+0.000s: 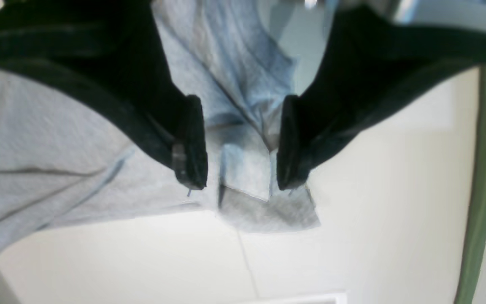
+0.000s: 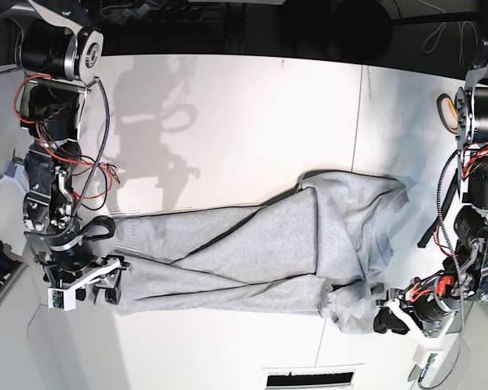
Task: Layout the t-shirt on the table in an organized manner, then fold the t-shirt properly
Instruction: 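Lift the shirt with both grippers, stretch it, and lay it flat, then open both grippers and move them to new spots on the shirt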
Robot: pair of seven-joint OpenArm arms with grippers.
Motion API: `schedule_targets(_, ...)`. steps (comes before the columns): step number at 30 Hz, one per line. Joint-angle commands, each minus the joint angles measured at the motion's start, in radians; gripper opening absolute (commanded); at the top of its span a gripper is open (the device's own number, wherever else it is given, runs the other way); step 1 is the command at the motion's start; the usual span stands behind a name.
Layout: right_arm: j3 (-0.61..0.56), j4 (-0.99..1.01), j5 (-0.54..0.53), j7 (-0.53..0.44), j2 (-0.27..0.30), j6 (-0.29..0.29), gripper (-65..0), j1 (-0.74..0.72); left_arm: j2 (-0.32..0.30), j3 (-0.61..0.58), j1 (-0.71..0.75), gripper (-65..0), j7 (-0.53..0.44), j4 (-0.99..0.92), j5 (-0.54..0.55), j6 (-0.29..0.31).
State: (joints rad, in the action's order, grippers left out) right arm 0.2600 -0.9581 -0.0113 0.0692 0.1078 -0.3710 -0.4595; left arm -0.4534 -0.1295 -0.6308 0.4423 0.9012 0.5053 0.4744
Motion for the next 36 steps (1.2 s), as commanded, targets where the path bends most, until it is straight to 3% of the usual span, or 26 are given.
schedule_targets(1, 0.002, -0.026, -0.024, -0.025, 0.008, 0.0, -24.7, -0.01, -0.033, 0.006, -0.011, -34.5, 0.002, 0.051, 0.032, 0.009)
schedule_targets(5, 0.002, -0.037, -0.034, -0.023, 0.008, 0.019, -24.7, 0.068, -0.116, 0.006, 0.081, -34.5, 0.102, 0.159, 0.143, 0.009)
schedule_targets(7, 0.002, -0.037, -0.032, -0.023, 0.008, 0.079, -24.7, 0.103, -0.146, 0.006, 0.127, -34.5, 0.129, 0.18, 0.175, 0.009)
schedule_targets(11, 0.004, -0.036, 0.012, -0.023, 0.015, 0.273, -24.7, 0.148, -0.171, 0.01, 0.201, -34.5, 0.139, 0.18, 0.202, 0.008)
schedule_targets(14, 0.006, -0.033, 0.015, -0.023, 0.038, 0.32, -24.7, 0.155, -0.17, 0.027, 0.256, -34.5, 0.138, 0.18, 0.202, 0.008)
schedule_targets(20, 0.021, -0.03, -0.006, -0.016, 0.09, 0.323, -24.7, 0.15, -0.169, 0.072, 0.343, -34.5, 0.111, 0.18, 0.201, 0.007)
schedule_targets(23, 0.054, 0.007, -0.061, -0.016, 0.112, 0.309, -24.7, 0.129, -0.154, 0.086, 0.367, -34.5, 0.086, 0.179, 0.192, -0.025)
schedule_targets(27, 0.106, 0.156, -0.1, -0.017, 0.145, 0.189, -24.7, 0.062, -0.119, 0.086, 0.391, -34.4, 0.077, 0.178, 0.164, -0.038)
schedule_targets(32, 0.119, 0.321, -0.113, -0.021, 0.16, 0.106, -24.7, -0.027, -0.077, 0.086, 0.401, -34.4, 0.024, 0.162, 0.078, -0.098)
schedule_targets(36, 0.119, 0.356, -0.129, -0.022, 0.157, 0.052, -24.7, -0.047, -0.059, 0.086, 0.401, -34.4, 0.015, 0.128, 0.051, -0.097)
